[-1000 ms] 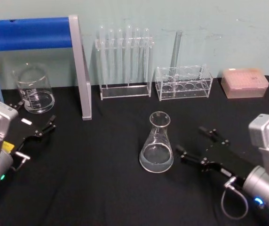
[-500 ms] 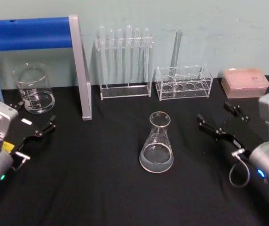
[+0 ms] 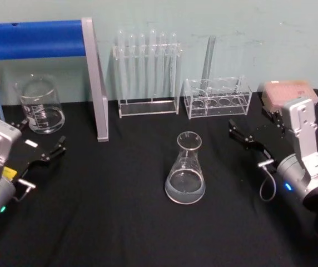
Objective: Grasp the erlenmeyer flask with one hand, shake it three times, then place it back.
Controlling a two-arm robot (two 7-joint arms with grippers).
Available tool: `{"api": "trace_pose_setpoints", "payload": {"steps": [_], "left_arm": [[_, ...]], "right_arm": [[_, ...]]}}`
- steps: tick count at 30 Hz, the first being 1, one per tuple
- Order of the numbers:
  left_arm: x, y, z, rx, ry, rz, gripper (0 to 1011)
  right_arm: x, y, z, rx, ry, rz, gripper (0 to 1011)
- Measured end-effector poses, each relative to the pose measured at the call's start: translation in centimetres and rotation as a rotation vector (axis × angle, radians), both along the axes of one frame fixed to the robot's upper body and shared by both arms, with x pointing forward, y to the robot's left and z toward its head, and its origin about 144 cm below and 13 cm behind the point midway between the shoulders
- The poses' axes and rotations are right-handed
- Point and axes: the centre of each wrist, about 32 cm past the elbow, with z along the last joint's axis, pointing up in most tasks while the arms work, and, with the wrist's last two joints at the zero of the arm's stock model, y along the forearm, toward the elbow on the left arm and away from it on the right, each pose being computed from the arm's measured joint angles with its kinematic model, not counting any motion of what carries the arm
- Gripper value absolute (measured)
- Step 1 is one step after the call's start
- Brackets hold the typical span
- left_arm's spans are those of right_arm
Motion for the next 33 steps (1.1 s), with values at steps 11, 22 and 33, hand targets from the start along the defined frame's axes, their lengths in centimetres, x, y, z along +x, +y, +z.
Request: {"api": "trace_pose_setpoints", "payload": {"steps": [11,22,33], "left_arm": [[0.0,0.0,0.0,0.0,0.0,0.0,1001],[0.0,0.0,0.0,0.0,0.0,0.0,1001],[0.0,0.0,0.0,0.0,0.0,0.0,1001]], "right_arm": [[0.47,0.24,-0.81,-0.037,0.0,-0.015,1003],[0.46,0.25,-0.85,-0.038,0.0,-0.014,1003],[0.48,0.25,-0.83,-0.038,0.0,-0.014,1003]]}}
